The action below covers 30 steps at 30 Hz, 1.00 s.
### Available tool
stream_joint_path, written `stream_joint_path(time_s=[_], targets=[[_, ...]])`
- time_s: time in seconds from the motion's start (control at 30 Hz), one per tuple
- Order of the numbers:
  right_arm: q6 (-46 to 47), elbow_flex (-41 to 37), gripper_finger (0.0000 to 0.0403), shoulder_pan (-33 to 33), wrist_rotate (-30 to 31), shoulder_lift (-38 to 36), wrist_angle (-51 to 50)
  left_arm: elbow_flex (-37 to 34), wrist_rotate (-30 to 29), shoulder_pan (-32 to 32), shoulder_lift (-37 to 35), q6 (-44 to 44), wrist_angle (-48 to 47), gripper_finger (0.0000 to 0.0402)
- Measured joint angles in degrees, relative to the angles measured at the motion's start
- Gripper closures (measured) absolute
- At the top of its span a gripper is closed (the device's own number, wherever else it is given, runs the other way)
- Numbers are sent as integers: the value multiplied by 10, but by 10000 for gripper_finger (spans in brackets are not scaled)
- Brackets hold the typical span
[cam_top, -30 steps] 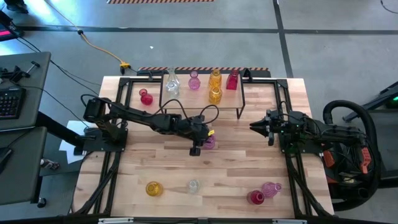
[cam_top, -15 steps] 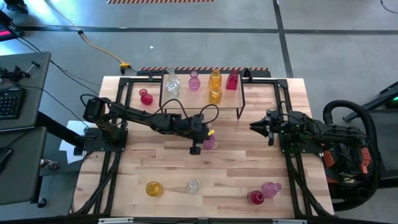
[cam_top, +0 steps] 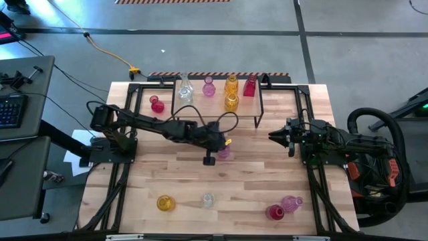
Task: Sort vases onto shelf
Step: Put the top purple vase on the shelf aligned with the other purple vase
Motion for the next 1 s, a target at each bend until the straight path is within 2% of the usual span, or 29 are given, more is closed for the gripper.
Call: stream_joint_path(time_s=[0.17,0.63,1.0], targets=[[0,0,334,0,0,0,0,20,-9,0,1,25,-35,398],[0,0,334,0,0,0,0,24,-1,11,-6,-47,-114,398],[0,0,334,0,0,0,-3,23,3,15,-13,-73,-110,386]])
